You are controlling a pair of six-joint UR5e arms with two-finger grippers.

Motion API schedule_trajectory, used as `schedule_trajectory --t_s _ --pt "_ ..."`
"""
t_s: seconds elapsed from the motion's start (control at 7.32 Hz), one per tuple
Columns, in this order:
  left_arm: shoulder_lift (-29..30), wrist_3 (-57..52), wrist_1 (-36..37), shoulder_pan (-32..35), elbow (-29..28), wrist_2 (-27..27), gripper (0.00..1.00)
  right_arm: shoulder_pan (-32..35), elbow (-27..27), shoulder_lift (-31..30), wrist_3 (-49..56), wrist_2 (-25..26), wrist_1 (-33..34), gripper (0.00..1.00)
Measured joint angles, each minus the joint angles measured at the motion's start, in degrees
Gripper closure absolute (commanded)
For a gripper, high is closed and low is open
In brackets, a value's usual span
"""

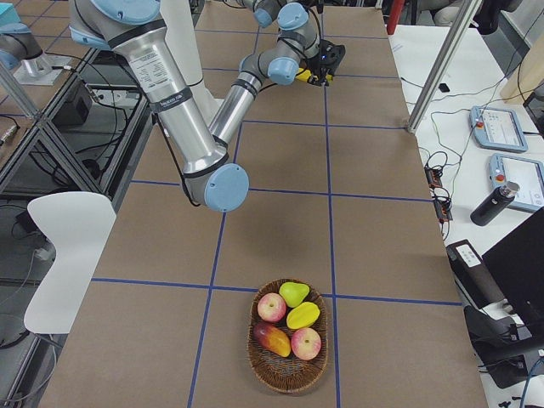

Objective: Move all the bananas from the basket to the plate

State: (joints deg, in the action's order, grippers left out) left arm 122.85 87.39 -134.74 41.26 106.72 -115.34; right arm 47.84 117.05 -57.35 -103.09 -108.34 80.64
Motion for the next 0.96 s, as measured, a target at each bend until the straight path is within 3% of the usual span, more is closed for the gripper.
schedule_trajectory --t_s 0.96 --pt "2.89 -0.28 -0.50 -2.80 -1.55 -0.05 0.01 -4.39 -0.71 5.03 2.86 -0.19 2.61 1.00"
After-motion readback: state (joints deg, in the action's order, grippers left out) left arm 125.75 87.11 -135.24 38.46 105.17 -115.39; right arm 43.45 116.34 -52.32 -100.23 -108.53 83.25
